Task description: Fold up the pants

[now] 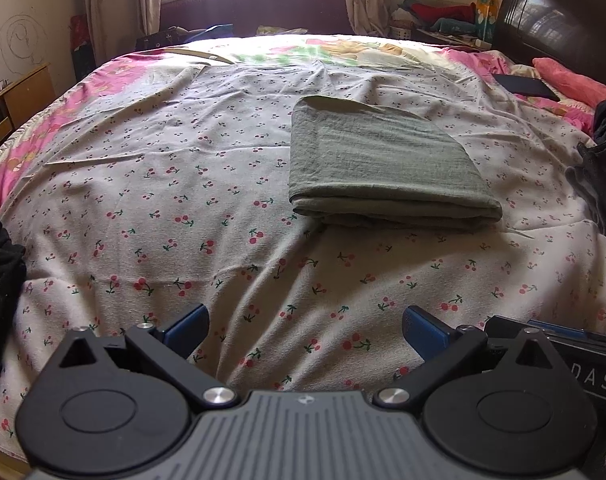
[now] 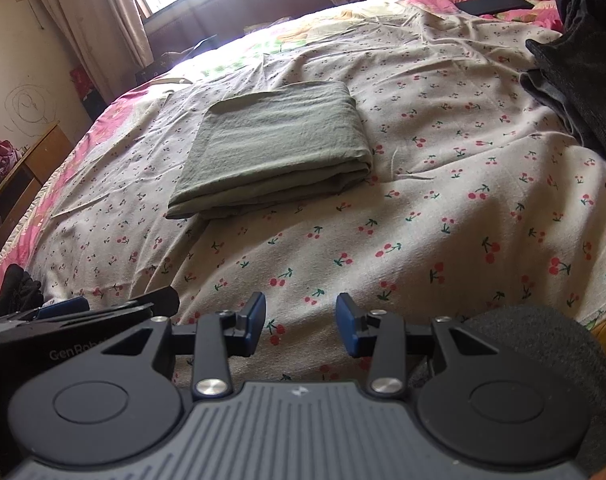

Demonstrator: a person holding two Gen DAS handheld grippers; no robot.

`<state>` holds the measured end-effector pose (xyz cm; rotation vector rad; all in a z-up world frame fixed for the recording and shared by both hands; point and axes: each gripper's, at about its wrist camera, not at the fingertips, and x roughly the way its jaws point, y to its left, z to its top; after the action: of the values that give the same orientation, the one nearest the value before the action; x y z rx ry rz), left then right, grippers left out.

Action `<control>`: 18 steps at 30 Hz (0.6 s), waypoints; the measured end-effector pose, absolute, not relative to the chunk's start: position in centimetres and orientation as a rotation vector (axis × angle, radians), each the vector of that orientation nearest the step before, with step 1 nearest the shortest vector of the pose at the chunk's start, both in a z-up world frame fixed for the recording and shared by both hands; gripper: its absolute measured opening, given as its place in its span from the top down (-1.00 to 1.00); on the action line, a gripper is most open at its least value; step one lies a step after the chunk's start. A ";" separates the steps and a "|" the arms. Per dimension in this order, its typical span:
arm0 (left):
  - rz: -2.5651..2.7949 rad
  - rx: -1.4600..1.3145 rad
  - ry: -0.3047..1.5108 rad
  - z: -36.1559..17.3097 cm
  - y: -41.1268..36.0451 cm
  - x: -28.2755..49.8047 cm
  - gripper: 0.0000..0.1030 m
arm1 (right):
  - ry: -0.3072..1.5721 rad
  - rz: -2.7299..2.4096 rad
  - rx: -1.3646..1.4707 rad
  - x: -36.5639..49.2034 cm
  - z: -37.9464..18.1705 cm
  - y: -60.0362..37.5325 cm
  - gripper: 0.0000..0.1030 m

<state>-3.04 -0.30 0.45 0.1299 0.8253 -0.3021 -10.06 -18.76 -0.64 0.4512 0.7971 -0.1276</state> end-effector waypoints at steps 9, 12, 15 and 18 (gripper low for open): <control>-0.287 0.148 0.828 0.2 -0.5 -3.1 -1.00 | 0.802 -0.118 0.458 -9.9 -0.9 -18.8 0.22; -0.285 0.151 0.829 0.2 -0.5 -3.1 -1.00 | 0.804 -0.118 0.460 -9.9 -0.9 -18.8 0.22; -0.284 0.153 0.828 0.2 -0.6 -3.1 -1.00 | 0.805 -0.118 0.460 -9.8 -1.0 -18.9 0.22; -0.284 0.155 0.826 0.1 -0.5 -3.1 -1.00 | 0.807 -0.118 0.463 -9.8 -1.0 -18.9 0.22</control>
<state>-3.10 -0.54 0.14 0.1546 0.8261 -0.2838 -9.82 -18.92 -1.02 0.4628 0.8065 -0.1181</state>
